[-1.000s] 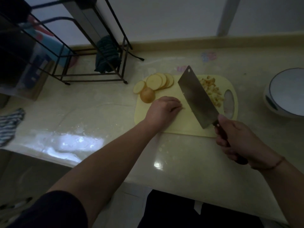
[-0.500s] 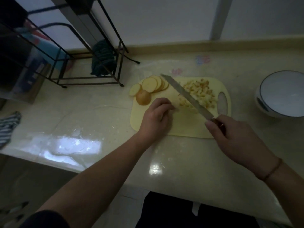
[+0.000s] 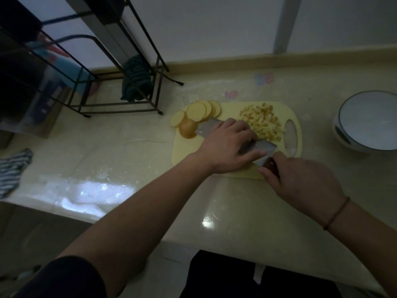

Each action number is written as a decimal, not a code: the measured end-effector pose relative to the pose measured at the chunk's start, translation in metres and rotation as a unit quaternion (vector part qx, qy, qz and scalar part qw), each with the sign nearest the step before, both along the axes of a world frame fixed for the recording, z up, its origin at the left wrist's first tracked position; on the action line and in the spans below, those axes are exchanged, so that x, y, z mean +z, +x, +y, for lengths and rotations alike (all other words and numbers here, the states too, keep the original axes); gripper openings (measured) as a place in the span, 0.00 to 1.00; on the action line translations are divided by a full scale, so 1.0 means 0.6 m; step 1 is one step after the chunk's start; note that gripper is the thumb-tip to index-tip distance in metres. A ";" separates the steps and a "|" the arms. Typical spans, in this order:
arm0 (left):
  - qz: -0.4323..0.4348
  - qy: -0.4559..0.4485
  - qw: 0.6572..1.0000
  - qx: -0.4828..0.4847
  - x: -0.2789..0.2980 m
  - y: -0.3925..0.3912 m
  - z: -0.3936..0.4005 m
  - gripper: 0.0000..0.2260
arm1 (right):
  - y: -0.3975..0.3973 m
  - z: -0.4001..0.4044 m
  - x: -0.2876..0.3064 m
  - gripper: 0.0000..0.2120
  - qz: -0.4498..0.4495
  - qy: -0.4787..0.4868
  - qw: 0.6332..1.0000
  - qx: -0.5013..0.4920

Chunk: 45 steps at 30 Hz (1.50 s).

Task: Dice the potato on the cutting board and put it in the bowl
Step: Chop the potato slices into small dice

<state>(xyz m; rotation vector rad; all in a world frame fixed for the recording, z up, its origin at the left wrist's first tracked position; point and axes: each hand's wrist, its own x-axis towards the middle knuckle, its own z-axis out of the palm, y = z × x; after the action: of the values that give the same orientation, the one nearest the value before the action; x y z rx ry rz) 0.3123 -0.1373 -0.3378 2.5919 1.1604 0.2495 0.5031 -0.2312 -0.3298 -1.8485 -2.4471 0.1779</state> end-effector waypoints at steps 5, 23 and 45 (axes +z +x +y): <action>0.015 -0.012 1.000 0.005 0.006 0.012 0.006 0.31 | -0.005 0.002 0.008 0.22 -0.019 0.003 1.000 0.001; -0.083 0.056 0.995 0.029 -0.007 -0.033 0.013 0.23 | 0.003 -0.007 0.010 0.23 -0.024 0.011 1.000 0.012; -0.110 -0.092 0.990 0.005 0.009 -0.040 0.018 0.21 | -0.003 -0.012 0.010 0.23 -0.031 0.017 0.999 0.012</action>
<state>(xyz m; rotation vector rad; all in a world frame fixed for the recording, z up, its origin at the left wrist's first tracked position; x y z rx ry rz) 0.2883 -0.1263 -0.3324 2.3330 1.0654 0.3992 0.5012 -0.2382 -0.3235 -1.8383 -2.4969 0.0814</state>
